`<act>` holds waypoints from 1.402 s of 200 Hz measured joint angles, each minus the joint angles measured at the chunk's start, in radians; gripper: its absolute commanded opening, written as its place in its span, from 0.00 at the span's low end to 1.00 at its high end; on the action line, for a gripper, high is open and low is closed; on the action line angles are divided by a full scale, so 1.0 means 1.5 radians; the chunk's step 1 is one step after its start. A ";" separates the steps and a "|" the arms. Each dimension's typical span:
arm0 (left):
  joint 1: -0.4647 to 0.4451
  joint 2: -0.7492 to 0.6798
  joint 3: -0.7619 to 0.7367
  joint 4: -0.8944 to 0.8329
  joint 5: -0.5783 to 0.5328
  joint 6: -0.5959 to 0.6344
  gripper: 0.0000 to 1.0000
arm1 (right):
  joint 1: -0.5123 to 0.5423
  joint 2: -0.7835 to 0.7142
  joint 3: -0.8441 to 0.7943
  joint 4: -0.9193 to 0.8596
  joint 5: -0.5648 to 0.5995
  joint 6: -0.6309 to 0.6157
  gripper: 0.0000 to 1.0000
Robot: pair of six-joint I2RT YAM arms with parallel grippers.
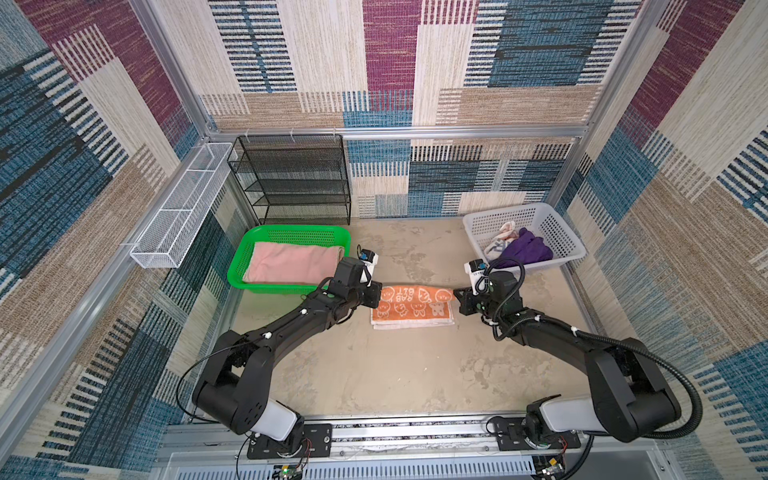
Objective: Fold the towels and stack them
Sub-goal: 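Grasp the folded orange towel ends with both grippers and lift it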
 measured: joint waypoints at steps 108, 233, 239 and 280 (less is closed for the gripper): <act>-0.036 -0.010 -0.166 0.102 -0.036 -0.051 0.58 | 0.007 -0.022 -0.082 -0.022 -0.027 0.081 0.27; -0.038 0.003 -0.108 0.062 -0.057 -0.116 0.96 | 0.052 -0.045 -0.015 -0.062 -0.016 0.131 0.37; -0.038 0.019 -0.097 0.054 -0.058 -0.121 0.96 | 0.057 -0.034 -0.016 -0.052 -0.020 0.135 0.36; -0.036 0.106 -0.036 -0.007 -0.068 -0.142 0.91 | 0.069 0.058 -0.016 -0.002 -0.029 0.171 0.29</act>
